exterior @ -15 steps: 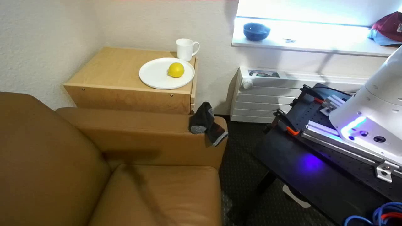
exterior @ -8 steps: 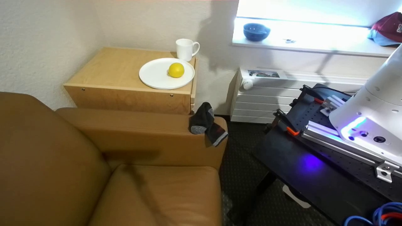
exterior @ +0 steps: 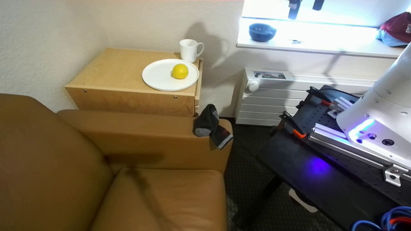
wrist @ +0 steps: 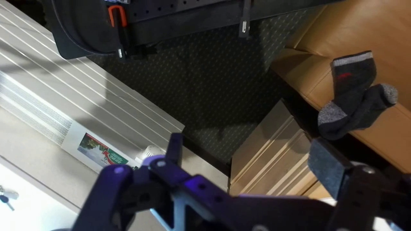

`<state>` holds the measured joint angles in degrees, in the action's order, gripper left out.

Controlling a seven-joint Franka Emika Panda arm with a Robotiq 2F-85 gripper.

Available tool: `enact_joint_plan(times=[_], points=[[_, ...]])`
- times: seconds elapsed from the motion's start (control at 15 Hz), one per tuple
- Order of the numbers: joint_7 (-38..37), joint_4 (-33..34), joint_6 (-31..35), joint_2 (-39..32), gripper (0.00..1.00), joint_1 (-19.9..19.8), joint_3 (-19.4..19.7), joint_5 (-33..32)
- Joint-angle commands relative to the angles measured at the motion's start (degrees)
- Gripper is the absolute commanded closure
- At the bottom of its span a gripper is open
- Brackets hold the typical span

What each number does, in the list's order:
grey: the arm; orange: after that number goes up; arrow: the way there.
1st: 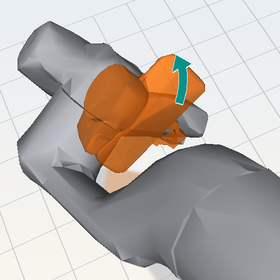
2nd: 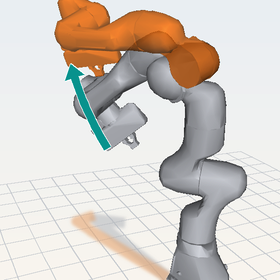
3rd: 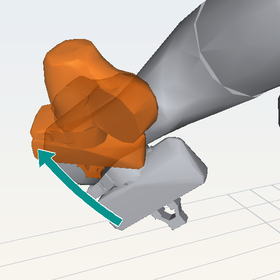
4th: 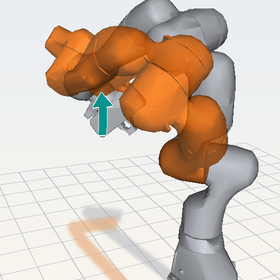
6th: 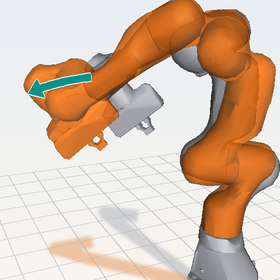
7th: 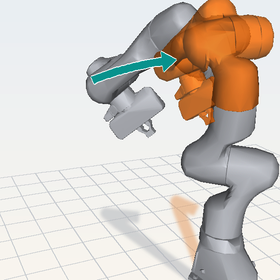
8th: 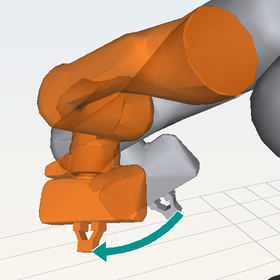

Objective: Pick the lemon from the white plate and put it in the blue bowl

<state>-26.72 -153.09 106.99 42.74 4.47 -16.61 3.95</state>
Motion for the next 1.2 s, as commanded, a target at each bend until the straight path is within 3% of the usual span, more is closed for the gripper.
enact_joint_plan(times=[0.0,0.13,0.27,0.47,0.6,0.67,0.8,0.87,0.93,1.13], points=[[0.0,0.1,-0.1,0.0,0.0,0.1,0.2,-0.1],[-2.9,-0.1,2.3,-2.3,0.0,-0.7,-1.2,0.4],[-10.3,1.5,6.6,-7.5,0.0,-0.9,-2.7,5.9],[-20.1,6.2,18.8,-17.7,0.0,-0.3,-6.3,11.4],[-27.3,9.8,27.7,-24.1,0.0,-2.8,-10.1,11.0],[-32.7,11.6,31.6,-27.4,0.0,-2.0,-9.6,7.6],[-41.2,15.1,32.3,-30.9,0.0,-2.5,-9.4,2.2],[-41.9,16.5,30.7,-31.5,0.0,-0.7,-7.6,2.2],[-39.9,12.6,32.1,-28.7,0.0,1.5,-6.3,2.3],[-41.3,15.7,31.9,-31.4,0.0,1.6,-5.2,2.0]])
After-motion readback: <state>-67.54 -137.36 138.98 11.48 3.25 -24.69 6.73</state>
